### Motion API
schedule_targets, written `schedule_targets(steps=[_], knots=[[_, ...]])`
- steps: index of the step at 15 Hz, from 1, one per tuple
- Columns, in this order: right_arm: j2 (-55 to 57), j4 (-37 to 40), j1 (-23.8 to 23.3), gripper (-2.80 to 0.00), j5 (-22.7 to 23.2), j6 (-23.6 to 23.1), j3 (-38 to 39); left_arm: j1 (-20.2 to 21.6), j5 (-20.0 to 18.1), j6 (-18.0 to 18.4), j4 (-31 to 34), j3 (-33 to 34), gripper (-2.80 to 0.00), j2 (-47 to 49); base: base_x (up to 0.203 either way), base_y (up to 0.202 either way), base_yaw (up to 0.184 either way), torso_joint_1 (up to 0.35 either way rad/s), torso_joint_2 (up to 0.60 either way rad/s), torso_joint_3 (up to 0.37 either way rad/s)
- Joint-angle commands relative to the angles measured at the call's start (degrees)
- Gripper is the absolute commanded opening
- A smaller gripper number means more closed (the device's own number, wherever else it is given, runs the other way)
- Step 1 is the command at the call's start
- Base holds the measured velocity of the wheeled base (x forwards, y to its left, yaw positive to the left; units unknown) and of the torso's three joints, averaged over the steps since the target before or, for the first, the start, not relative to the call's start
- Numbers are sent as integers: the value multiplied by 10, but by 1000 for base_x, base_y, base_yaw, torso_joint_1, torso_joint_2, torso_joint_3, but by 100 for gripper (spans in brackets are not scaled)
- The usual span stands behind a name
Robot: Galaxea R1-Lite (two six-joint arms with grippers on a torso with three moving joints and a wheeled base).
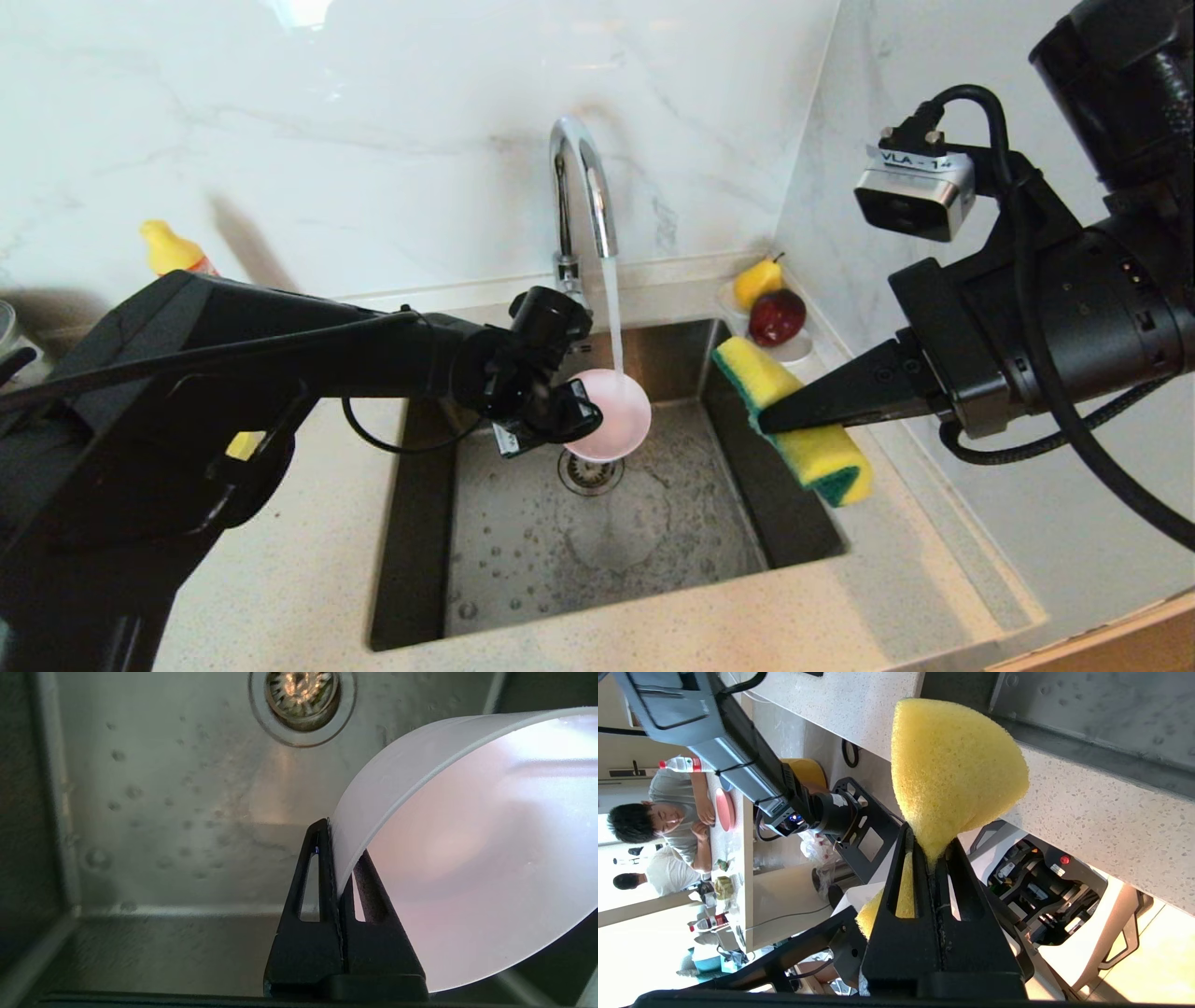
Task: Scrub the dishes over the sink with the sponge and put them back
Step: Rinse the bowl
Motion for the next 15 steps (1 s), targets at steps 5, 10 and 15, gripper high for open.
schedule_targets(steps=[5,10,15], knots=[[-4,-16,0,-280,1,2,17,0,1,-3,15,-43,-280,40,0,0,0,0,0,0],[-4,-35,0,-280,1,2,30,0,-29,-18,39,-37,-280,24,0,0,0,0,0,0],[-3,-35,0,-280,1,2,30,0,-52,-28,49,-35,-280,28,0,0,0,0,0,0]])
